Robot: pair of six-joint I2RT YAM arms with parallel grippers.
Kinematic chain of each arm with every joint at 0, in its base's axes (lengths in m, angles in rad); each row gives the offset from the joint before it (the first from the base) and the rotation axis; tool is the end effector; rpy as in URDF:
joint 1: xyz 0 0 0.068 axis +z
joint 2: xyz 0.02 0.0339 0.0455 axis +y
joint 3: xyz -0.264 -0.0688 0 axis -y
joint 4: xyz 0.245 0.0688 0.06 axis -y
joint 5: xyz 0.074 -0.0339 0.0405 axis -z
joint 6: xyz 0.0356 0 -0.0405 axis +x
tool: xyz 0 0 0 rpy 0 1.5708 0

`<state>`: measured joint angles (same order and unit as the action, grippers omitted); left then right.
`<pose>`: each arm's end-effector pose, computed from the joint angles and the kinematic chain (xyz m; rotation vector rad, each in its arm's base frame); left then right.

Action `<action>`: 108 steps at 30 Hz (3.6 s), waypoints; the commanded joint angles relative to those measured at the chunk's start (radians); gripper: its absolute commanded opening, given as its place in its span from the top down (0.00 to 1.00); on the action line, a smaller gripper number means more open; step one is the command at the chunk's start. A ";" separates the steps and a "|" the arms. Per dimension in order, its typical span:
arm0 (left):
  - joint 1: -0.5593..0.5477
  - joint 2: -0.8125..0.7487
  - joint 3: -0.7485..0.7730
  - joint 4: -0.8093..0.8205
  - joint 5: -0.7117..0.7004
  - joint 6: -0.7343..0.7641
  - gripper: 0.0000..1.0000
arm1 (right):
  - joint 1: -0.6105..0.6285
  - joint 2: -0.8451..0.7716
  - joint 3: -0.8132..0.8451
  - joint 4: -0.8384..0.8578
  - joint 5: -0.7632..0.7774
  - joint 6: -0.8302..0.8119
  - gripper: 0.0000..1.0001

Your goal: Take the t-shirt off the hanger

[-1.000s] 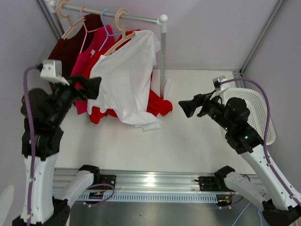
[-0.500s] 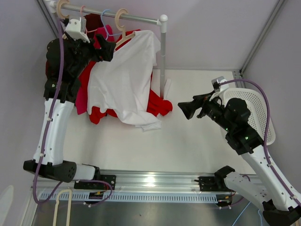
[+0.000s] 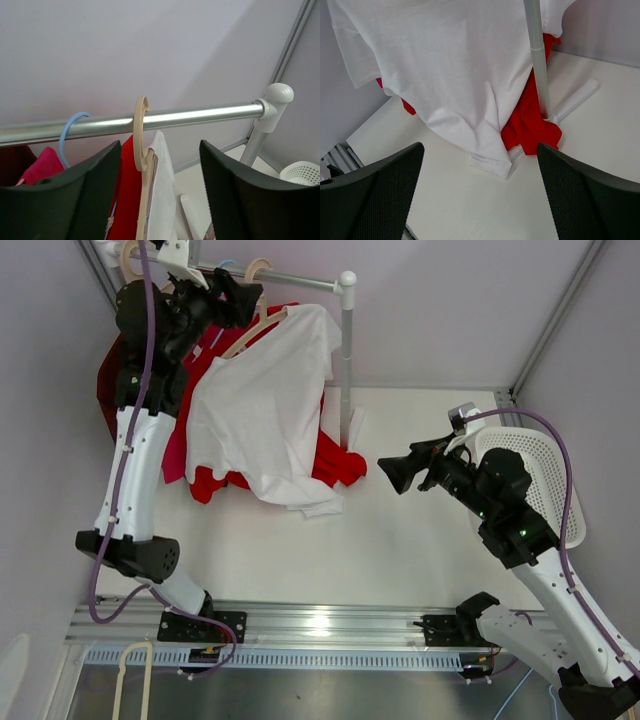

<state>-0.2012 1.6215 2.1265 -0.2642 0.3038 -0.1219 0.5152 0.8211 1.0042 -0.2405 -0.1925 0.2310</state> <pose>0.3150 -0.0751 0.5740 0.3125 1.3202 -0.4743 0.1523 0.0940 0.4041 -0.3873 1.6320 0.7250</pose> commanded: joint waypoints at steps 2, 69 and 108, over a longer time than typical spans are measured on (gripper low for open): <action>-0.024 0.069 0.085 0.020 0.021 0.016 0.37 | 0.005 0.003 0.024 0.023 0.001 -0.021 0.01; -0.047 0.064 0.078 0.025 -0.216 0.007 0.99 | -0.001 0.072 0.040 0.014 -0.001 -0.027 0.01; -0.518 -0.031 -0.100 -0.363 -1.480 -0.202 0.99 | 0.634 0.340 0.246 0.175 0.163 -0.140 0.01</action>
<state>-0.6994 1.5871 2.0235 -0.6277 -1.1290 -0.3061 1.1419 1.1305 1.2064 -0.1131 -0.0814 0.1028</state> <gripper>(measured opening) 0.074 0.993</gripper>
